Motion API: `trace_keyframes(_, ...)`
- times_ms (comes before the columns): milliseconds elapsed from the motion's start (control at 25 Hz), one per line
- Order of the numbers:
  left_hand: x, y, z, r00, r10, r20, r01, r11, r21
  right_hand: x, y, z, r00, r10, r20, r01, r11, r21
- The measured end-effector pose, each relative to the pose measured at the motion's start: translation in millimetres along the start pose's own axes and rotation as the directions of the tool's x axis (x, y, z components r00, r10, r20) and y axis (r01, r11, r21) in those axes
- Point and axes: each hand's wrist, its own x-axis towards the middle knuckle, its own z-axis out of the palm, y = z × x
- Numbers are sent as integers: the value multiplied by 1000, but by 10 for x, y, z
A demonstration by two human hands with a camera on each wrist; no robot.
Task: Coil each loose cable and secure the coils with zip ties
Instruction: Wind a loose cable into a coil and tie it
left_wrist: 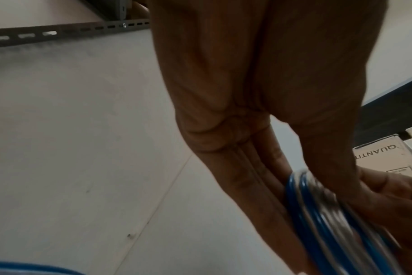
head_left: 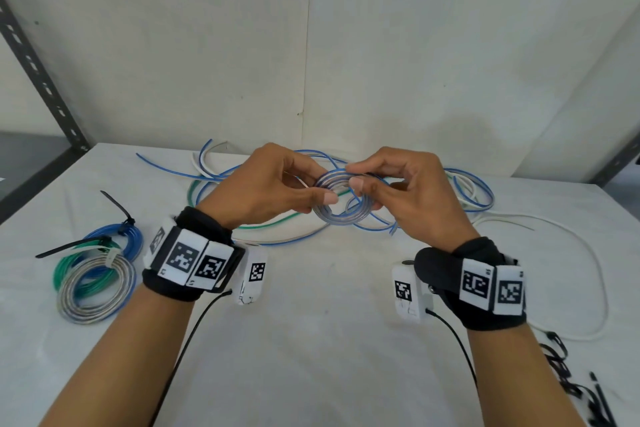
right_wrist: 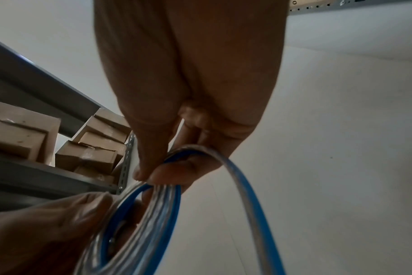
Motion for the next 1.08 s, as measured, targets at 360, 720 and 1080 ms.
trace_keyframes(360, 20, -3, 41, 989, 108, -103, -108, 994, 4, -1, -57, 26, 999, -28, -23, 28, 1000, 10)
trace_keyframes(720, 20, 33, 130, 982, 172, -85, -189, 938, -291, 2, -122, 8, 992, -59, -115, 69, 994, 89)
trace_keyframes(1080, 55, 125, 251, 996, 37, -75, -72, 838, -541, -6, -146, 70, 994, -62, -95, 71, 993, 95)
